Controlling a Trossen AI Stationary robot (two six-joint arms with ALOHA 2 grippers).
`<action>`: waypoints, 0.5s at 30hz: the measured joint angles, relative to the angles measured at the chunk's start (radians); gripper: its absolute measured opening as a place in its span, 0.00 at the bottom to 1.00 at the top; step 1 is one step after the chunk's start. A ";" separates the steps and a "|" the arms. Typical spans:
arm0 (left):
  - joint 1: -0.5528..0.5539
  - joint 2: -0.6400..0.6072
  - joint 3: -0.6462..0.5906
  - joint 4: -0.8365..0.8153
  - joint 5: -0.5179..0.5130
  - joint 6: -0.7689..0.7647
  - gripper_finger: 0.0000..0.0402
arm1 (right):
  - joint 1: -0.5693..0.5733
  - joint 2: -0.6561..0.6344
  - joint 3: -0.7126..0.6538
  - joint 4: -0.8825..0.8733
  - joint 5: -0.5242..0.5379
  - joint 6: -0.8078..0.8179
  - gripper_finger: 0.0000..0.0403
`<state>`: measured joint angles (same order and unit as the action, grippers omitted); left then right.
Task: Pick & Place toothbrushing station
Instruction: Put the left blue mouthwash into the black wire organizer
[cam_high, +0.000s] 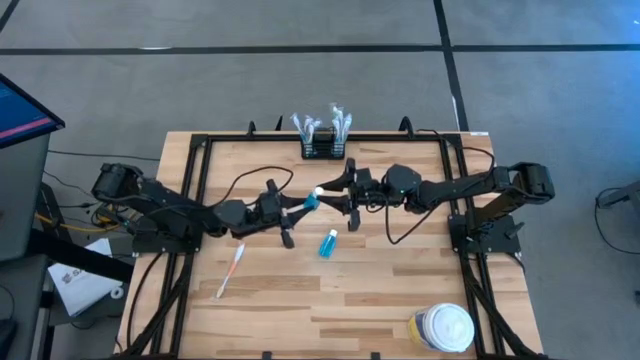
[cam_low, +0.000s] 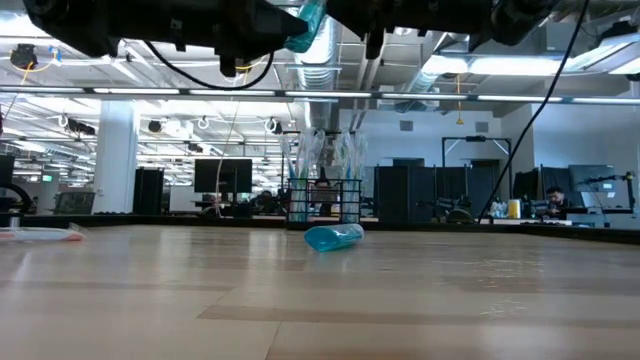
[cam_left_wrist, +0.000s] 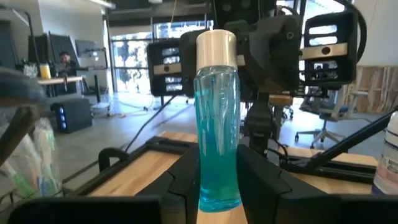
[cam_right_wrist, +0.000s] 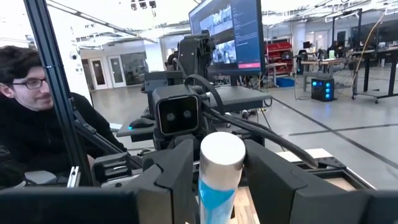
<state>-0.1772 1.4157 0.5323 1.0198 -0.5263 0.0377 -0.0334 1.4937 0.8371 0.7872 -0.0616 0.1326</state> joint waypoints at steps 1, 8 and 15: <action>0.000 0.009 0.000 0.022 0.001 0.011 0.20 | 0.000 0.000 0.000 0.000 0.001 0.000 0.33; 0.003 0.050 0.001 0.107 0.011 0.033 0.20 | 0.000 0.000 0.000 0.013 0.000 0.000 0.33; 0.023 0.108 0.040 0.114 0.038 0.034 0.20 | 0.006 0.000 0.000 0.014 0.003 -0.001 0.33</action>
<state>-0.1544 1.5233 0.5725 1.1339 -0.4885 0.0714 -0.0278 1.4940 0.8371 0.8011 -0.0590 0.1316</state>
